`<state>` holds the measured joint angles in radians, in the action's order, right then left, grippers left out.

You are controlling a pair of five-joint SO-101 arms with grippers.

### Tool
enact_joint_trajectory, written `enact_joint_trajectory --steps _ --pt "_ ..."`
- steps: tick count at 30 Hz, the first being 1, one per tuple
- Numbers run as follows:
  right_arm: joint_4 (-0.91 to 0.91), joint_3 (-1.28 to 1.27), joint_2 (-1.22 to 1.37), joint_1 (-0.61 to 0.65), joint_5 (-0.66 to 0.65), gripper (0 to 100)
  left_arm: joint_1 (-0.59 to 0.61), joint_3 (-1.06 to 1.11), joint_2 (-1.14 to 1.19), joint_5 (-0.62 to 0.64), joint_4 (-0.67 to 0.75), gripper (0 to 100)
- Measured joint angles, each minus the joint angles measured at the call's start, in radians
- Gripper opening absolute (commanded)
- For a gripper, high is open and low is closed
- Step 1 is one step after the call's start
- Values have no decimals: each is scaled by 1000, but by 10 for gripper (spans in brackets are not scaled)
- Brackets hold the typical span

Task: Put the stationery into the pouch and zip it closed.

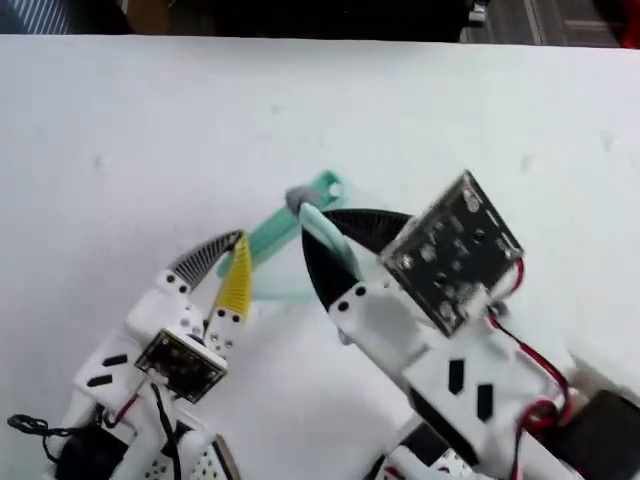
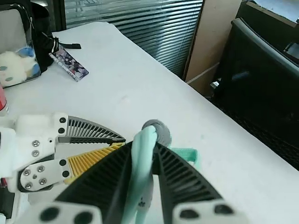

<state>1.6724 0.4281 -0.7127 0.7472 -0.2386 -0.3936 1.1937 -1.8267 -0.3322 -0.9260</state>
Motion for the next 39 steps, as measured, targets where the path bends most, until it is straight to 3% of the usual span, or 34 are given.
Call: enact_joint_trajectory --steps 15,20,22,26,31,36,39 --pt "18 0 -31 -26 0 17 9 -17 -2 0 -84 27" --pt "20 0 -14 -23 0 17 12 -121 -2 -2 -267 27" --pt "20 0 -11 -25 0 17 51 -176 -2 -12 -361 27" --pt "20 0 -25 -21 0 17 186 -216 0 -101 -414 27" --pt "20 0 -25 -21 0 17 338 -222 0 -141 -417 27" --pt "20 2 -25 -20 0 17 431 -222 0 -143 -414 26" --pt "20 2 -25 -20 0 17 446 -187 0 -143 -339 24"
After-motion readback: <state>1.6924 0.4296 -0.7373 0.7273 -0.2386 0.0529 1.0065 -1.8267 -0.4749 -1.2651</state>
